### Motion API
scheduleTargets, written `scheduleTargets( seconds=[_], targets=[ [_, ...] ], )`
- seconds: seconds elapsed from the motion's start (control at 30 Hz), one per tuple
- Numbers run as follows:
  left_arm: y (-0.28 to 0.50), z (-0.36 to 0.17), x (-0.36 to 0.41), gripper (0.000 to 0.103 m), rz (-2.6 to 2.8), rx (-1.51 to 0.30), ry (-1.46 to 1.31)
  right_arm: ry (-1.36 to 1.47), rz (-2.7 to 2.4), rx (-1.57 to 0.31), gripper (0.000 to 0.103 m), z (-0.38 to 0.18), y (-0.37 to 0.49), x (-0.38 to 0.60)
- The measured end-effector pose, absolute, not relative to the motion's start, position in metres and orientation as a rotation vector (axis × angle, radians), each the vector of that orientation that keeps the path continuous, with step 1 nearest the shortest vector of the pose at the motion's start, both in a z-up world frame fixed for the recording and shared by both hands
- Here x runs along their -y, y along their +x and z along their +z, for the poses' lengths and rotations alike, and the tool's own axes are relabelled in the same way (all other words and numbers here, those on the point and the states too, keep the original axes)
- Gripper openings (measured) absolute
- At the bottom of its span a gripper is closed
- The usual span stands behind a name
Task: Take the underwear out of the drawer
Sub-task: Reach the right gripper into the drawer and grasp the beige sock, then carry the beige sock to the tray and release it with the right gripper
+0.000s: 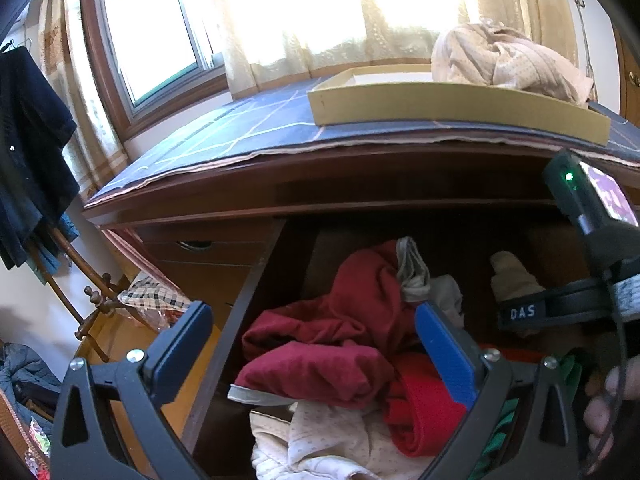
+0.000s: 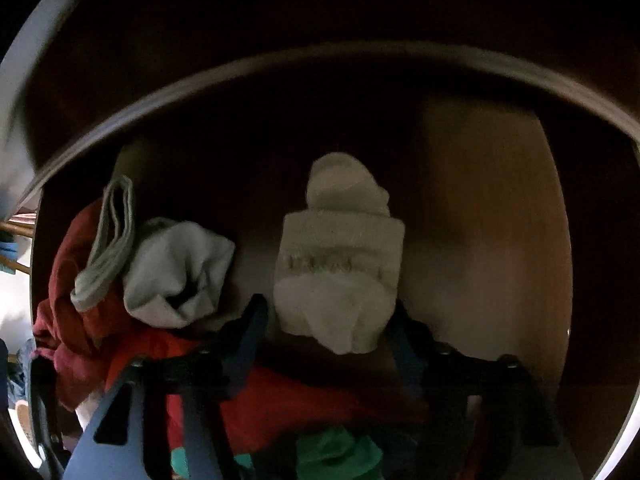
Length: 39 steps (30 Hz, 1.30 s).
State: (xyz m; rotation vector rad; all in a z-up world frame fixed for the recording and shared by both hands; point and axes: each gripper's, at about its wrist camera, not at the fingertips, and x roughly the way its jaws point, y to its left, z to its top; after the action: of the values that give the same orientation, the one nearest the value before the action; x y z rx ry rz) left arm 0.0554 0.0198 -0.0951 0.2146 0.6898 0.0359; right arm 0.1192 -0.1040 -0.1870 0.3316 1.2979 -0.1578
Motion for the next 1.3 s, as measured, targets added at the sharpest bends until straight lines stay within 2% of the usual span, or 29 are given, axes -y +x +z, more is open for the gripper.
scheduleTargets(
  seconds=[0.2,0.33,0.47,0.83,1.03,1.3],
  targets=[
    [0.055,-0.095,-0.020,0.103,0.031,-0.689,0.214,0.312,-0.140,-1.293,0.039,-0.187,0.112,0.104],
    [0.055,-0.096,-0.020,0.103,0.030,-0.686,0.218,0.356,-0.098,-1.301,0.034,-0.185,0.103,0.112],
    [0.054,-0.096,-0.017,0.103,0.030,-0.684,0.227,0.368,-0.042,-1.249,0.033,-0.165,0.078,0.119],
    [0.053,-0.096,-0.015,0.103,0.031,-0.685,0.232,0.288,0.049,-0.944,0.033,-0.070,-0.002,0.112],
    [0.052,-0.095,-0.014,0.103,0.036,-0.683,0.236,0.258,0.110,-0.817,0.033,-0.015,0.007,0.111],
    [0.052,-0.095,-0.014,0.103,0.033,-0.684,0.230,0.168,0.158,-0.653,0.033,0.030,0.031,0.082]
  ],
)
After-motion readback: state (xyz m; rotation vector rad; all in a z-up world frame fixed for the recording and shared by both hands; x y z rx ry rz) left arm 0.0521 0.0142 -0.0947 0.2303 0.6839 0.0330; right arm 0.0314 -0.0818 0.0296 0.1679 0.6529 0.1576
